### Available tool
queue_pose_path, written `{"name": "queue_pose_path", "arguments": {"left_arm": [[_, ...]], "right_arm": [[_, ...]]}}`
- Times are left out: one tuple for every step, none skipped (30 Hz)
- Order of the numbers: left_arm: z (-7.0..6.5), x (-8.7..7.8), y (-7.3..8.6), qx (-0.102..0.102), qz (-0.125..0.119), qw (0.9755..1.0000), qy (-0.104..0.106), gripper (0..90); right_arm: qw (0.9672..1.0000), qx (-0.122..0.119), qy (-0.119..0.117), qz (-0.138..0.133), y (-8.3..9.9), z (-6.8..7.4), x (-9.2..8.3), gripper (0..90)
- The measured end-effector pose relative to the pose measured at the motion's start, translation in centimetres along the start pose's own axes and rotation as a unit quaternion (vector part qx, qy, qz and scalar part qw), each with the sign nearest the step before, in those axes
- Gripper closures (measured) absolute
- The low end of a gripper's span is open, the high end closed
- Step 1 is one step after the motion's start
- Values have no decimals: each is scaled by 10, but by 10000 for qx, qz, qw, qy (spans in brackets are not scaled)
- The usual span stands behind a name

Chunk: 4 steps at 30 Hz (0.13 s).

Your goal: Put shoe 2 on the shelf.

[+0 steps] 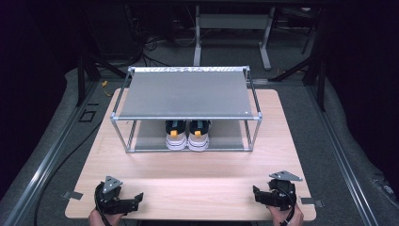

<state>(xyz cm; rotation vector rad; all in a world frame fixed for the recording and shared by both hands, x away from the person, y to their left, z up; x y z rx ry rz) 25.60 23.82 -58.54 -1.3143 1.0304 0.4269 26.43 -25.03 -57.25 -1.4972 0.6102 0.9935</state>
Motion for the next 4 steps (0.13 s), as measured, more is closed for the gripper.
{"name": "queue_pose_path", "arguments": {"left_arm": [[0, -1, 0, -4, -23, 10000, -21, 2], [0, -1, -1, -7, -47, 10000, -31, 1], [1, -1, 0, -2, -47, 10000, -41, 1], [1, -1, 0, -2, -47, 10000, -41, 1]], "right_arm": [[10000, 31, 12, -29, 1, -1, 1, 109], [10000, 60, 19, -60, 3, -3, 2, 92], [9999, 89, 13, -50, 4, -4, 3, 86], [9999, 89, 13, -50, 4, -4, 3, 86]]}}
Point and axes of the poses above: each handheld gripper's, and its own axes: x roughly forward along the jaws, y roughly out of its underside, z roughly to its left, the point moved 4 cm from there along x, roughly forward along the jaws, and after that the axes turned 10 degrees about z, right-handed, at the moved point
